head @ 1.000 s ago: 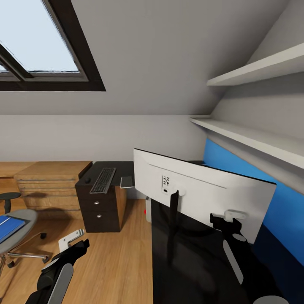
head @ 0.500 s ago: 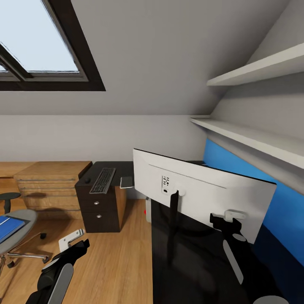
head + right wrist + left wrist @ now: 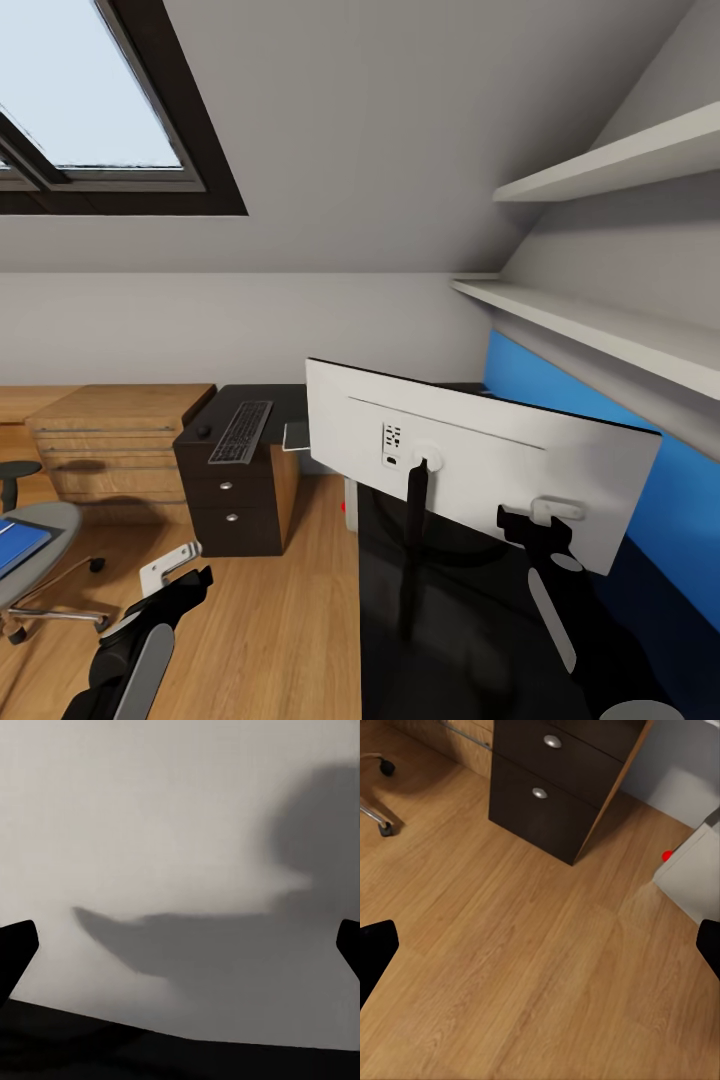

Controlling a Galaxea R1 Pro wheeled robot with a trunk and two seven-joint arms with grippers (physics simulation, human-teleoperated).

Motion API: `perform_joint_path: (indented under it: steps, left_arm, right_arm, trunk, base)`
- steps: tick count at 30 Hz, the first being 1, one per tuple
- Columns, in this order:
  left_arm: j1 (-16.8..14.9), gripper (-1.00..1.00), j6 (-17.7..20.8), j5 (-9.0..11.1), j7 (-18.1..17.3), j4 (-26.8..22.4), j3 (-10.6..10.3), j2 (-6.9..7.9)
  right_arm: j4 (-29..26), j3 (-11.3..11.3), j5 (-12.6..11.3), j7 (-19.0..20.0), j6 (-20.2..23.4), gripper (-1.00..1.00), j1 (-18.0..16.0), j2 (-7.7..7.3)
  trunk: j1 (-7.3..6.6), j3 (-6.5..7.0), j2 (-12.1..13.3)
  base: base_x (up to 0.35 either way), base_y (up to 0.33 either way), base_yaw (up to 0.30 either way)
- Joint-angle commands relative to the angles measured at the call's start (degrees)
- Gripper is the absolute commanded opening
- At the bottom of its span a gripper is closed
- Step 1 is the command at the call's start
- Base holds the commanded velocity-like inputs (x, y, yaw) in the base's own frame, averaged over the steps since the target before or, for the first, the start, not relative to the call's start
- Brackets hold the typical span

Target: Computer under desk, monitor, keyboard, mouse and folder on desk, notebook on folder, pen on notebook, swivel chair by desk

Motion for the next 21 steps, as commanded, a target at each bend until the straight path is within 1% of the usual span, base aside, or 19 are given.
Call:
perform_joint_path:
  steps: [1,7,13,21]
  left_arm:
    - [0.0,1.00,0.1,0.6,0.4,-0.1,0.0,-0.04]
    - [0.0,1.00,0.1,0.6,0.4,-0.1,-0.1,-0.08]
    - [0.0,1.00,0.1,0.6,0.4,-0.1,-0.1,-0.11]
    - [0.0,1.00,0.1,0.5,0.4,-0.1,-0.1,-0.15]
  right_arm:
    - [-0.1,0.1,-0.6,-0.3,0.2,1.00,0.0,-0.03]
    - [-0.1,0.1,-0.6,-0.3,0.2,1.00,0.0,-0.03]
    - [-0.1,0.1,-0.6,-0.3,0.2,1.00,0.0,-0.03]
    - [-0.1,0.1,-0.6,-0.4,0.2,1.00,0.0,-0.03]
  trunk:
    - [0.01,-0.09,-0.1]
    - [0.01,-0.09,-0.1]
    - [0.01,-0.09,-0.1]
    - [0.01,-0.09,-0.1]
  base:
    - [0.014,0.000,0.000]
    - [0.016,0.000,0.000]
    - [0.114,0.000,0.000]
    - [-0.003,0.000,0.000]
